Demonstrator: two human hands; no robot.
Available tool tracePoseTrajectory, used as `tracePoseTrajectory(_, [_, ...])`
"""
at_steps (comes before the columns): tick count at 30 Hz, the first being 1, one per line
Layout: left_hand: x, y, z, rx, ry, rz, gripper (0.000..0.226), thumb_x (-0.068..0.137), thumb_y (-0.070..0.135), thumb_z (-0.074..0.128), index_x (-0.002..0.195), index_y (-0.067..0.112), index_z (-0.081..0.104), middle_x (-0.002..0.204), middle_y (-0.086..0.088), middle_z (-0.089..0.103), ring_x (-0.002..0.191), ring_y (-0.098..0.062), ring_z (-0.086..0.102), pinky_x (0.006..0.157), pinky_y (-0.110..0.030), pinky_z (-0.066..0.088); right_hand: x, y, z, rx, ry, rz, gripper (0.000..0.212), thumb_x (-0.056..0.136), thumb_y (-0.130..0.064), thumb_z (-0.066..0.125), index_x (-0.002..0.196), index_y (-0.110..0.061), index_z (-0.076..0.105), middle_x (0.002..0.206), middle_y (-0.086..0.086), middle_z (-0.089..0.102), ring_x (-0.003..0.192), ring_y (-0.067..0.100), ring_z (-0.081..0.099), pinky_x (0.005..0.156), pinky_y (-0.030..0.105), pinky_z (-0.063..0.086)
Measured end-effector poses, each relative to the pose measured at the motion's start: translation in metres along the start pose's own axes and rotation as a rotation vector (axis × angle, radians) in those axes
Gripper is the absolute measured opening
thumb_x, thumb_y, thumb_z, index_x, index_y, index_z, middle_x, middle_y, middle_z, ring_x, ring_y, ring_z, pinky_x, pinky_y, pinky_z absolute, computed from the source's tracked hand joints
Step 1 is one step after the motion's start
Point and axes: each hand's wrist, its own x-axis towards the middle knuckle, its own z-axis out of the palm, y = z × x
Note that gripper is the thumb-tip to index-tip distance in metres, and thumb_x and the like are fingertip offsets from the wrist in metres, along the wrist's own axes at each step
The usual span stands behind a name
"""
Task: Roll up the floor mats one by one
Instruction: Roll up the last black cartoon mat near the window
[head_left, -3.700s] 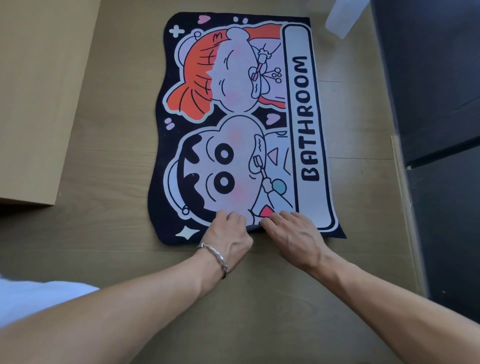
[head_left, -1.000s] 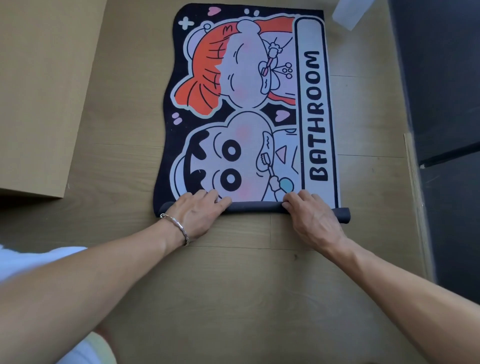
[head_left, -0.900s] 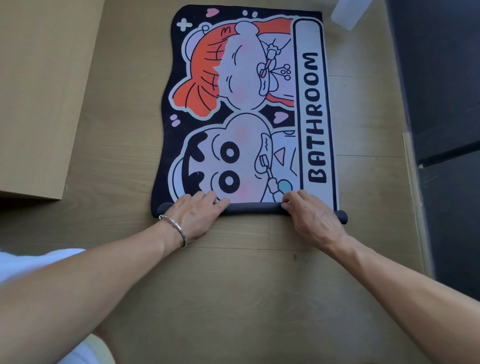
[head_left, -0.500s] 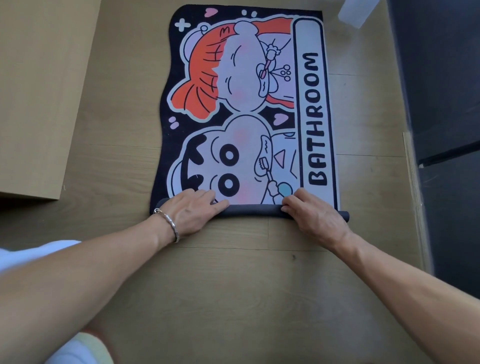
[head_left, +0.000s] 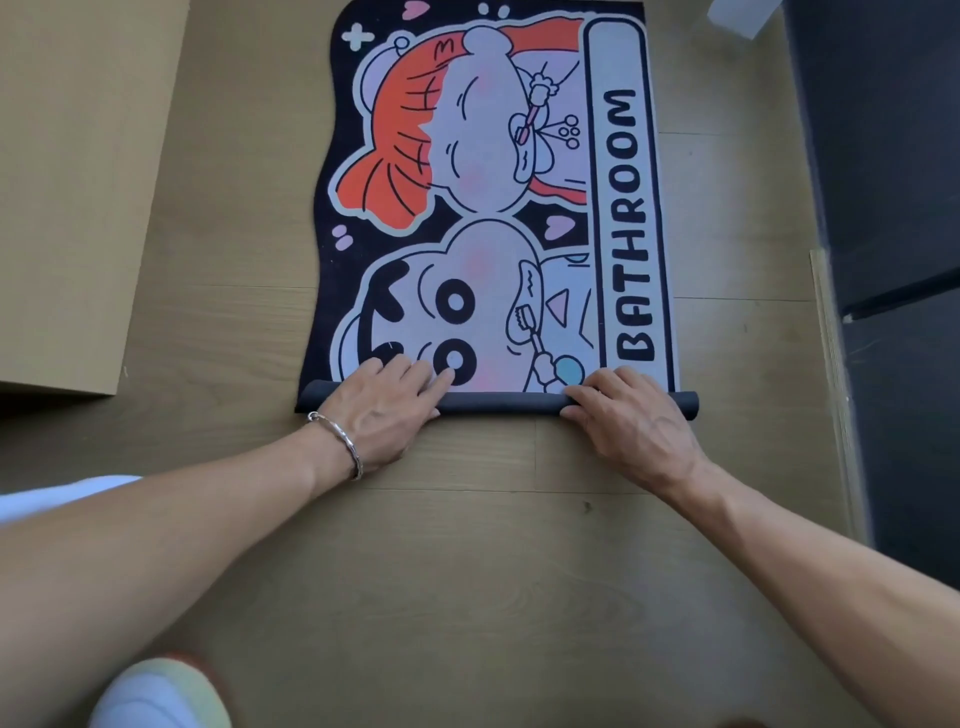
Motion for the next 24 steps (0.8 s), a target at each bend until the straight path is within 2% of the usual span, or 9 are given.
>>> tracePoseTrajectory(3, [0.003,-0.006,-0.005,-0.085,0.012,-0.061,0.03,0.091,0.029,0.043,0.11,0.009,0.055,0.074,-0.007,0.058,0.057,-0.025,0.052,0.044,-0.032,0.042,0.006,0.003,-0.002,0.027,0.0,0.028,0.026,0.091,-0.032,0.052,0.096,-0.011,0.064,0.077,0.008,0.065,0.063,0.029,0.055,0.056,0.041,0.05])
tracePoseTrajectory(6, [0.009,-0.009,-0.011,-0.146,0.013,-0.125,0.018,0.081,0.024,0.061,0.093,0.012,0.056,0.065,-0.005,0.057,0.051,-0.025,0.053,0.037,-0.03,0.044,0.008,0.004,-0.005,0.008,0.016,-0.001,0.025,0.093,-0.032,0.047,0.093,-0.012,0.063,0.076,0.006,0.063,0.061,0.026,0.052,0.053,0.037,0.047])
tracePoseTrajectory(9, [0.01,-0.006,-0.009,-0.132,-0.022,-0.127,0.01,0.082,0.02,0.063,0.083,0.011,0.059,0.067,-0.006,0.054,0.053,-0.025,0.051,0.037,-0.028,0.039,0.003,0.005,-0.002,-0.023,0.003,-0.03,0.02,0.088,-0.031,0.06,0.098,-0.014,0.064,0.086,0.004,0.063,0.07,0.024,0.055,0.058,0.037,0.046])
tracePoseTrajectory(11, [0.006,-0.005,-0.007,-0.093,-0.029,-0.091,0.011,0.083,0.021,0.061,0.084,0.01,0.061,0.073,-0.007,0.055,0.056,-0.024,0.051,0.04,-0.026,0.032,0.0,0.005,0.0,-0.02,-0.005,-0.026,0.022,0.085,-0.029,0.066,0.101,-0.014,0.064,0.09,0.004,0.063,0.074,0.025,0.056,0.06,0.039,0.048])
tracePoseTrajectory(13, [0.002,-0.002,-0.006,-0.059,-0.05,-0.069,0.017,0.08,0.024,0.064,0.088,0.009,0.063,0.082,-0.009,0.057,0.062,-0.024,0.053,0.043,-0.028,0.033,0.001,0.005,0.001,-0.005,0.014,-0.014,0.018,0.086,-0.025,0.067,0.1,-0.013,0.065,0.089,0.004,0.062,0.072,0.025,0.055,0.06,0.039,0.046])
tracePoseTrajectory(15, [0.0,0.001,-0.005,-0.05,-0.099,-0.083,0.024,0.072,0.017,0.074,0.091,0.008,0.062,0.086,-0.009,0.057,0.066,-0.024,0.053,0.045,-0.029,0.037,0.004,0.005,-0.001,-0.001,0.037,-0.01,0.014,0.086,-0.022,0.067,0.096,-0.012,0.065,0.084,0.005,0.062,0.067,0.025,0.053,0.056,0.038,0.044])
tracePoseTrajectory(17, [0.003,0.003,-0.003,-0.05,-0.146,-0.128,0.035,0.06,0.006,0.081,0.088,0.009,0.06,0.085,-0.008,0.054,0.067,-0.022,0.051,0.044,-0.028,0.032,0.006,0.006,-0.002,-0.006,0.034,-0.01,0.012,0.088,-0.021,0.064,0.095,-0.011,0.065,0.08,0.006,0.061,0.065,0.025,0.052,0.055,0.037,0.043])
tracePoseTrajectory(19, [0.005,0.006,-0.005,-0.063,-0.159,-0.161,0.041,0.054,0.005,0.084,0.086,0.011,0.059,0.085,-0.005,0.052,0.067,-0.02,0.05,0.045,-0.025,0.028,0.005,0.008,-0.005,-0.001,0.023,-0.008,0.011,0.09,-0.021,0.061,0.094,-0.011,0.064,0.077,0.006,0.061,0.064,0.025,0.051,0.055,0.036,0.042])
tracePoseTrajectory(24, [-0.004,0.039,-0.015,-0.142,-0.119,-0.091,0.027,0.064,0.015,0.082,0.082,0.012,0.063,0.078,-0.003,0.053,0.062,-0.018,0.052,0.036,-0.023,0.032,-0.026,0.019,-0.009,0.022,-0.038,-0.058,0.009,0.09,-0.021,0.061,0.09,-0.013,0.063,0.069,0.002,0.056,0.057,0.022,0.048,0.05,0.033,0.037])
